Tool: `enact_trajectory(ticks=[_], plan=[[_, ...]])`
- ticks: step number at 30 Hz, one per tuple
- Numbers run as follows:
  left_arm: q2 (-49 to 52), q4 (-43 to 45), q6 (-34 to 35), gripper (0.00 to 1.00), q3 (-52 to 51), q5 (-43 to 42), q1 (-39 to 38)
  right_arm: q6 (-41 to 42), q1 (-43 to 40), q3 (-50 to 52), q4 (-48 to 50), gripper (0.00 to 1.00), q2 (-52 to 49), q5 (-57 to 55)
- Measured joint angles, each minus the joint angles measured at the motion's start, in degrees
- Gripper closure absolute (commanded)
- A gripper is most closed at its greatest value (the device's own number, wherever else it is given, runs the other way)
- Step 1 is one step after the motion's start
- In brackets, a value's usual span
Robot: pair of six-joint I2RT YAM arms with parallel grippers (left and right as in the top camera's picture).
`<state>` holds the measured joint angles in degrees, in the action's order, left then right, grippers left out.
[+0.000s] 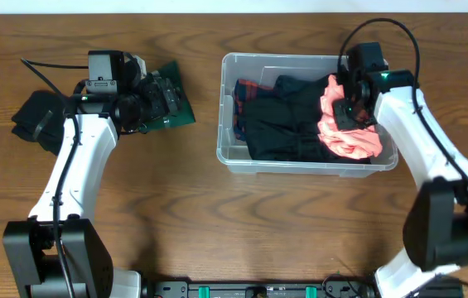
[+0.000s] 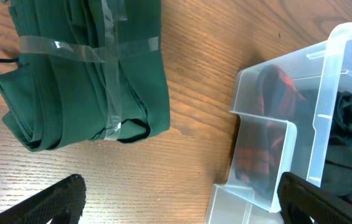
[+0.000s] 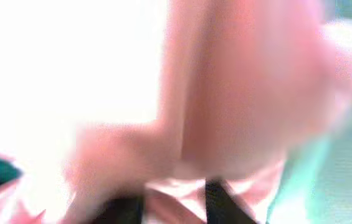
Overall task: Pack container
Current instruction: 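Grasp the taped green garment with the left gripper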
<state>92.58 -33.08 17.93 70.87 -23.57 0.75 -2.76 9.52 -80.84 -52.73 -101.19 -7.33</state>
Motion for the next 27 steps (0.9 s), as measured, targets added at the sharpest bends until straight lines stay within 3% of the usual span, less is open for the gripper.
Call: enact_trajectory(ticks=[1, 7, 13, 17, 27], plan=[[0.0, -0.3, 0.0, 0.02, 0.0, 0.0, 0.0, -0.2, 0.7, 0.0, 0.1, 0.01, 1.8, 0.0], [0.0, -0.7, -0.3, 0.02, 0.0, 0.0, 1.4, -0.8, 2.1, -2.1, 1.2, 0.01, 18.5, 0.5], [2.1, 6.4, -1.6, 0.02, 0.1, -0.1, 9.1, -0.8, -3.0, -3.4, -3.9, 0.01, 30.3, 0.2], [8.3, 9.4, -2.6, 0.02, 1.6, -1.6, 12.9, -0.7, -3.4, -3.4, -7.0, 0.01, 31.0, 0.2], [27.8, 9.1, -4.9, 0.02, 11.9, -7.0, 12.8, -0.6, -3.4, -3.3, -10.6, 0.01, 30.4, 0.2]])
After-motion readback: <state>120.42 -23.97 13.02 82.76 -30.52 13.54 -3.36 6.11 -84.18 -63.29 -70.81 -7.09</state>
